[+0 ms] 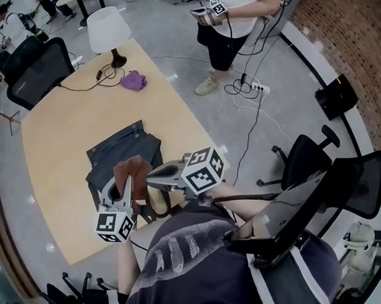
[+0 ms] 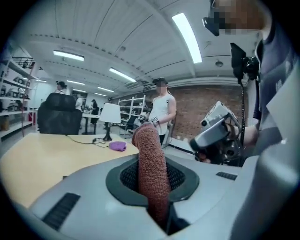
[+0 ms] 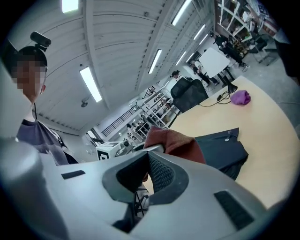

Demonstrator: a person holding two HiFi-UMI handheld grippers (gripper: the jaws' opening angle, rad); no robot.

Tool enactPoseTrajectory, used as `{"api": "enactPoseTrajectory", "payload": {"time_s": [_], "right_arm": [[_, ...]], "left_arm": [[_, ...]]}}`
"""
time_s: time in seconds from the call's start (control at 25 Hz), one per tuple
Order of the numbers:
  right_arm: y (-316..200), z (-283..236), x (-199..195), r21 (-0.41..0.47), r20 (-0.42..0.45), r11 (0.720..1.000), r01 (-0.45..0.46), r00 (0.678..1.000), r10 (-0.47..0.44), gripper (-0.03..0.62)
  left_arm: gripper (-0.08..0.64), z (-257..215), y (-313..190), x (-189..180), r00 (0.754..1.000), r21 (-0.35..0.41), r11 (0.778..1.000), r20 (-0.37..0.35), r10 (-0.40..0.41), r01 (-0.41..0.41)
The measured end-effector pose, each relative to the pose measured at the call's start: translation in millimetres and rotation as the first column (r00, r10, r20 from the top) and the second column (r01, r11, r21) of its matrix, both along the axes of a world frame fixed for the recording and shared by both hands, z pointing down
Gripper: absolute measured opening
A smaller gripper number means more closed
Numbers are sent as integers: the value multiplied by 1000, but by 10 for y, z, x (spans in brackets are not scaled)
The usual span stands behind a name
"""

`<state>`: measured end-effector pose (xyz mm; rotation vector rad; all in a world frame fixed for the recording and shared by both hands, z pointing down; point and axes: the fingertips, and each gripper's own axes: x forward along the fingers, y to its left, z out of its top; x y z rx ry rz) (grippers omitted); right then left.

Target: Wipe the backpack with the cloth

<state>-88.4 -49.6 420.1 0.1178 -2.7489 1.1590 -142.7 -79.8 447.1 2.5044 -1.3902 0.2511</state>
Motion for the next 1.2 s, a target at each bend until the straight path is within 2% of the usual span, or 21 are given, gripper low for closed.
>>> {"api": "enactPoseTrajectory", "payload": {"time_s": [0.16, 0.24, 0.32, 0.52, 0.72, 0.88, 1.0, 1.2], "right_arm": [[75, -71, 170, 39, -4, 998, -54, 998, 55, 2], [113, -112, 261, 63, 2, 996, -67, 998, 67, 2], [160, -149, 317, 74, 20, 995, -64, 998, 63, 2], [299, -246, 480, 88, 89, 996, 1, 996, -9, 2], [428, -379, 934, 143, 145, 987, 77, 985, -98, 2], [500, -397, 1316, 156, 177, 982, 109, 975, -137, 2], [535, -327, 1385, 121, 185, 979, 162, 965, -183, 2], [792, -340, 1516, 111, 193, 954, 277, 936, -294, 2]], "left_arm": [[55, -57, 143, 394, 987, 45, 987, 46, 154, -157], [55, -103, 185, 498, 981, 55, 981, 50, 186, -189], [55, -148, 235, 549, 981, 63, 980, 68, 184, -188], [55, -203, 435, 692, 991, 53, 992, 87, 106, -111], [55, -322, 604, 1073, 992, 69, 997, 120, 31, -40], [55, -351, 804, 1344, 997, 38, 998, 57, -43, 41], [55, -304, 1033, 1465, 993, 11, 994, 40, -113, 113], [55, -186, 1359, 1625, 968, -18, 972, 93, -232, 235]]}}
